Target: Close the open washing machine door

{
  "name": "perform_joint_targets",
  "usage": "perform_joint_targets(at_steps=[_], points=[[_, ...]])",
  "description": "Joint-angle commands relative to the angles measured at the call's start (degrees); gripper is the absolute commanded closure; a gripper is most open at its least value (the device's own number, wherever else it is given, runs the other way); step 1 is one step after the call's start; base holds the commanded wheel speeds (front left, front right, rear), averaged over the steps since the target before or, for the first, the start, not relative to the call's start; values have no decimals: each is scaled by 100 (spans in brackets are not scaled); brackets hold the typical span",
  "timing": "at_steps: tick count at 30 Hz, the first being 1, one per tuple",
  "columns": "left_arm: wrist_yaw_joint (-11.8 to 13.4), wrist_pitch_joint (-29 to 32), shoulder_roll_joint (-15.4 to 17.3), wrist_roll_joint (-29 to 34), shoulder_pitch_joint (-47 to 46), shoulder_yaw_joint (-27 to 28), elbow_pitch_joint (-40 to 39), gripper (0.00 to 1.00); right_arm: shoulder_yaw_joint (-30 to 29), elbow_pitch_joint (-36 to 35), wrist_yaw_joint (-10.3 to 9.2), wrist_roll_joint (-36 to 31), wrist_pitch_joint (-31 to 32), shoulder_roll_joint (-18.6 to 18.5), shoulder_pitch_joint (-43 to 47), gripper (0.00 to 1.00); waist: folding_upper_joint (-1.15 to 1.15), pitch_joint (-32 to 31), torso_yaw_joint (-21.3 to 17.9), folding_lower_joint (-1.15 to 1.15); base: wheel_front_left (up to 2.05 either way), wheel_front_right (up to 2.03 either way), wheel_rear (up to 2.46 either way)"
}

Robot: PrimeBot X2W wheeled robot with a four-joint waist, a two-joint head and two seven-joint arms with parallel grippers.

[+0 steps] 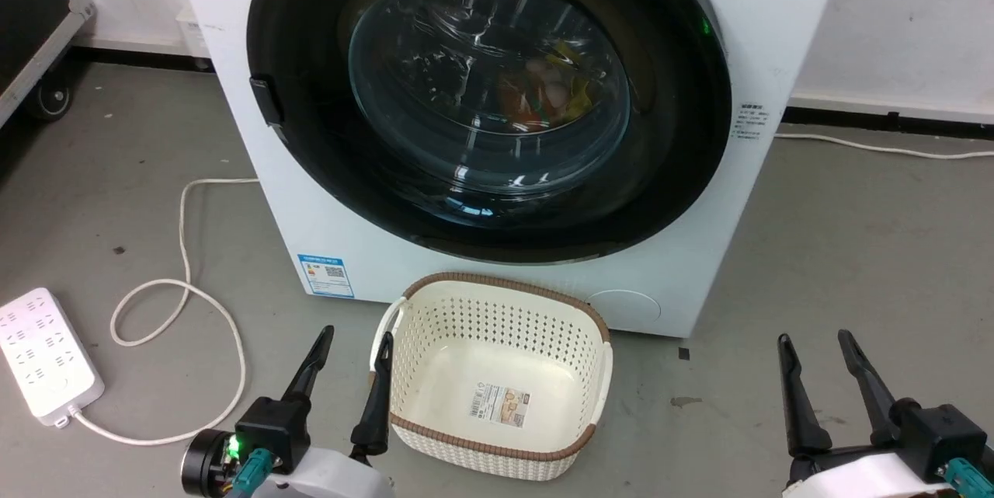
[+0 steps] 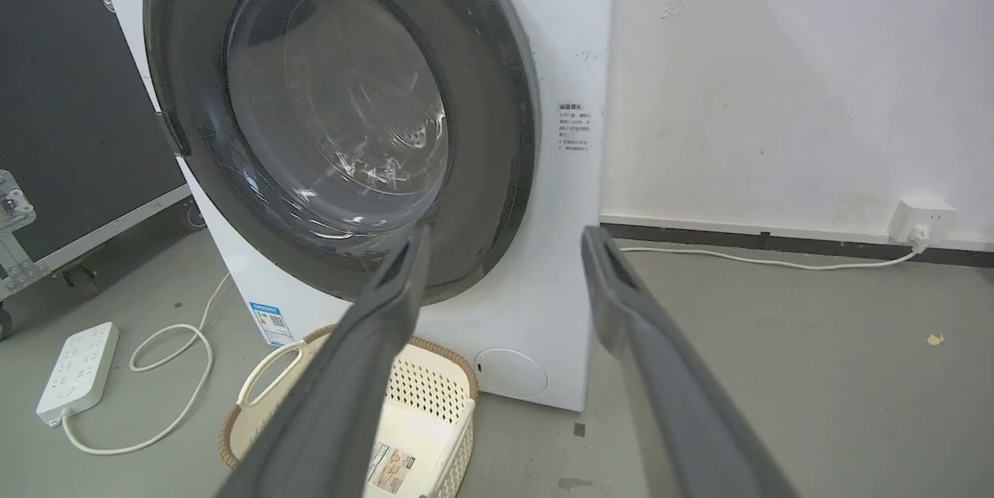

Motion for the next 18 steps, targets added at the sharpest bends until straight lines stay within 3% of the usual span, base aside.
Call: perform_joint_targets(at_steps=[1, 2, 18], points=[[-31, -25, 3, -4, -65, 3, 25, 0, 16, 17, -3, 19, -26, 28, -15, 0, 0, 8, -12, 0, 0, 0, 0], [0, 0, 1, -15, -1, 1, 26, 100, 9, 3, 0, 0, 0, 0, -2, 100, 0, 8, -13, 0, 0, 0, 0], [74, 151, 0, 41, 26, 49, -64, 100, 33, -66, 0, -65, 145, 1, -15, 100, 0, 19, -50, 0, 0, 0, 0]])
